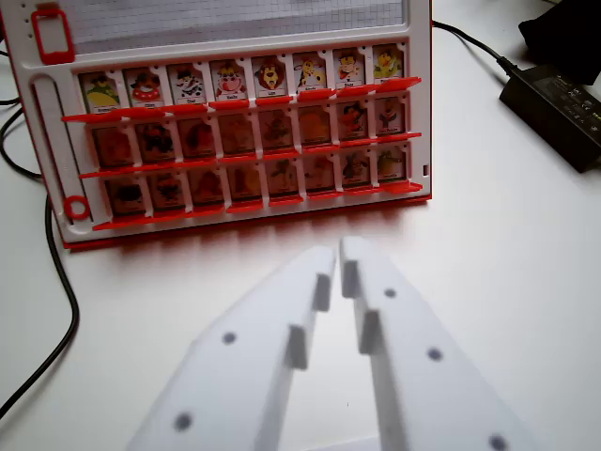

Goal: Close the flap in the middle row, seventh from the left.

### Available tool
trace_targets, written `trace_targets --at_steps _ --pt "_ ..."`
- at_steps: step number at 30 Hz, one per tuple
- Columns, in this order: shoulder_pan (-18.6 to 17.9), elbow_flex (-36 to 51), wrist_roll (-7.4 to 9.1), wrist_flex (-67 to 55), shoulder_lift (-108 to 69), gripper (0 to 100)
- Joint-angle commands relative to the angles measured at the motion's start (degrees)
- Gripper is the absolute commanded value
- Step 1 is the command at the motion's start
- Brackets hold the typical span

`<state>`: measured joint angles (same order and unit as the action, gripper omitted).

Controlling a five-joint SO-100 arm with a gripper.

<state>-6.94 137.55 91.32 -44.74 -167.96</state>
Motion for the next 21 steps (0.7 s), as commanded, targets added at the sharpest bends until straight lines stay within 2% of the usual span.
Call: trace_targets --at_steps 1,6,13,21 --pt "-1.49 -4.57 1.14 7.65 5.98 0" --pt "-3.69 -4.22 1.76 13.36 14.41 0" --pt "-5.71 -0.18 3.60 26.89 26.46 0" --pt "-5.80 -0.09 3.87 38.94 41.04 0"
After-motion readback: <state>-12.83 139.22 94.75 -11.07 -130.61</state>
